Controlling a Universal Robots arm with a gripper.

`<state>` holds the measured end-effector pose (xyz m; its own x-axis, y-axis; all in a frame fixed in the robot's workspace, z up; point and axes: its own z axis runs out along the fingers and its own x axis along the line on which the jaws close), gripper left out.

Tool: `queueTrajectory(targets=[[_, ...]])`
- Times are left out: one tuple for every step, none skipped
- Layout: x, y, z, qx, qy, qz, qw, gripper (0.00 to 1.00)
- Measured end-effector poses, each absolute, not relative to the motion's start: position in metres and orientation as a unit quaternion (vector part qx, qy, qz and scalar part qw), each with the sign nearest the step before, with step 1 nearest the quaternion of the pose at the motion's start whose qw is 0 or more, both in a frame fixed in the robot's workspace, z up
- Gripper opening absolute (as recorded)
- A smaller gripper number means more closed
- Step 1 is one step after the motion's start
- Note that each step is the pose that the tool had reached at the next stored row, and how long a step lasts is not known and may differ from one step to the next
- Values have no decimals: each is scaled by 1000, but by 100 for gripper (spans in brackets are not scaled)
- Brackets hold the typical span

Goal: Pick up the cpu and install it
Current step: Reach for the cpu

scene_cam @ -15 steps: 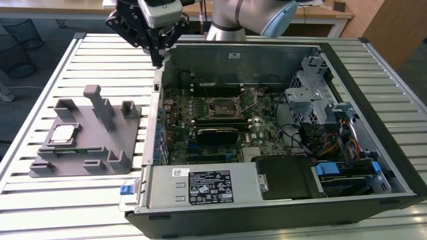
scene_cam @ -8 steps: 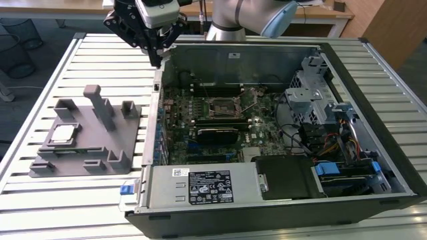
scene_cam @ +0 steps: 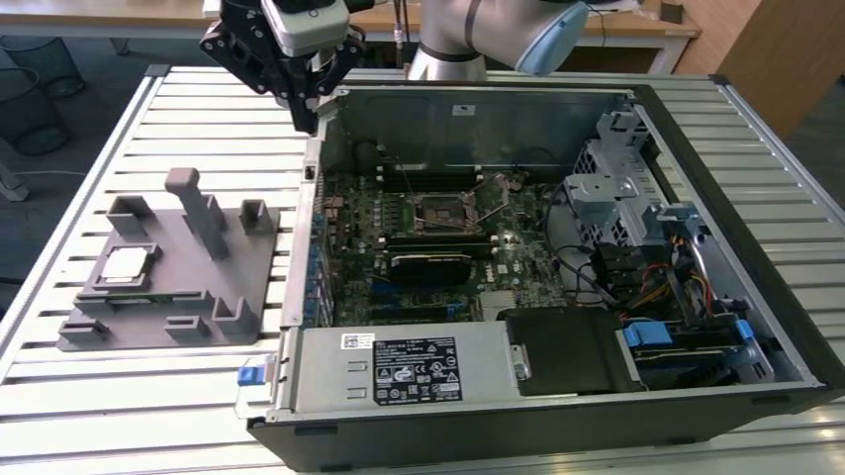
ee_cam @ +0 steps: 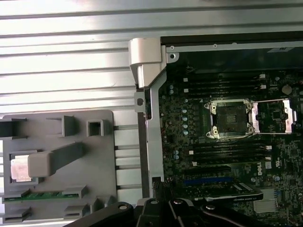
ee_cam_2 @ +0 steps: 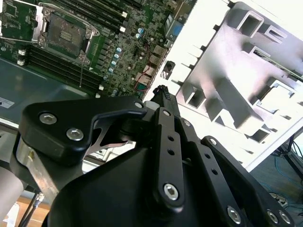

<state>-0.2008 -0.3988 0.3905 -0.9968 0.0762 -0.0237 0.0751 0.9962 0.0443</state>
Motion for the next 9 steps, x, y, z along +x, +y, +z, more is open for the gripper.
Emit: queueTrajectory(targets=[[-201,-399,390,38,999,22,13,11],[-202,-399,390,38,999,22,13,11],[-202,-399,390,38,999,22,13,11],[-203,-399,390,38,999,22,13,11],[-203,-399,390,38,999,22,13,11],[-203,-399,390,38,999,22,13,11],[-204,-399,390,38,999,22,13,11],[-204,-399,390,38,999,22,13,11],[-204,-399,390,38,999,22,13,11]])
